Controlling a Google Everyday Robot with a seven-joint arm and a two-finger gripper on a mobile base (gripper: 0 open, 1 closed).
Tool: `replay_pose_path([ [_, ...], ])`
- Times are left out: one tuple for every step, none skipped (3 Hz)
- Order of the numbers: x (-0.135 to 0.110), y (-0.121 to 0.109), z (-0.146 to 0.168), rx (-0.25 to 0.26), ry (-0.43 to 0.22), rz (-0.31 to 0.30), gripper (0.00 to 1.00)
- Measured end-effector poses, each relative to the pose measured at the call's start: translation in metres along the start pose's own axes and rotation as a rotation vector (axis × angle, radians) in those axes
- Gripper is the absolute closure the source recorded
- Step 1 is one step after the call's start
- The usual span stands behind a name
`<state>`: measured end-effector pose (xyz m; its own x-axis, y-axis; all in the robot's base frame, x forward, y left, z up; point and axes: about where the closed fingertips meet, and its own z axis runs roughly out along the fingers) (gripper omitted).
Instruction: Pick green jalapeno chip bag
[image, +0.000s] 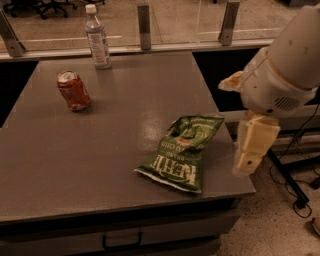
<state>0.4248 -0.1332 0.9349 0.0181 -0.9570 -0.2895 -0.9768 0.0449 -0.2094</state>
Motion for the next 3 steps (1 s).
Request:
replay_pose_path([
  [-0.032, 0.007, 0.034, -0.018, -0.061, -0.088, 0.00],
  [-0.048, 0.004, 0.062, -0.016, -0.100, -0.143, 0.13],
  [-0.051, -0.001, 0.089, -0.018, -0.115, -0.182, 0.37],
])
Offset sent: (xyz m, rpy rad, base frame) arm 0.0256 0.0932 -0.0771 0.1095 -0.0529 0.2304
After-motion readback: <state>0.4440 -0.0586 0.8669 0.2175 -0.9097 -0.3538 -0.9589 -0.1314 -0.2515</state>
